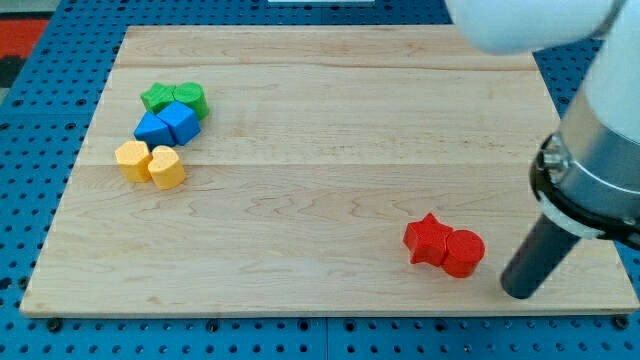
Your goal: Drag the red circle slightly into the right side of the red star
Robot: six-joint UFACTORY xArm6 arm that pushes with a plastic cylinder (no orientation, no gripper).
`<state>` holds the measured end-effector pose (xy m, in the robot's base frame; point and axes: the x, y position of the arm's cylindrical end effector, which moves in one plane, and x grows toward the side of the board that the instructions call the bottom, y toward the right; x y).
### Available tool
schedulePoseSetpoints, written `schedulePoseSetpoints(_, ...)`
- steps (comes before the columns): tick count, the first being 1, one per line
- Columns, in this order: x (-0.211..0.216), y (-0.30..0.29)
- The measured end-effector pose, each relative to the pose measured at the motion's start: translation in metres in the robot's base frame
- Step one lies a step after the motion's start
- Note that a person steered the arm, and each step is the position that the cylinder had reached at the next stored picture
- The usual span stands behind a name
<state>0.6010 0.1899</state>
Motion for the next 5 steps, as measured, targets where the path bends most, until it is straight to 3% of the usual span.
schedulePoseSetpoints(1, -0.017, -0.008)
schedulePoseSetpoints(2, -0.073, -0.080)
schedulePoseSetpoints(3, -0.101, -0.132)
schedulePoseSetpoints(4, -0.078, -0.034)
schedulePoseSetpoints(5, 0.010, -0.017)
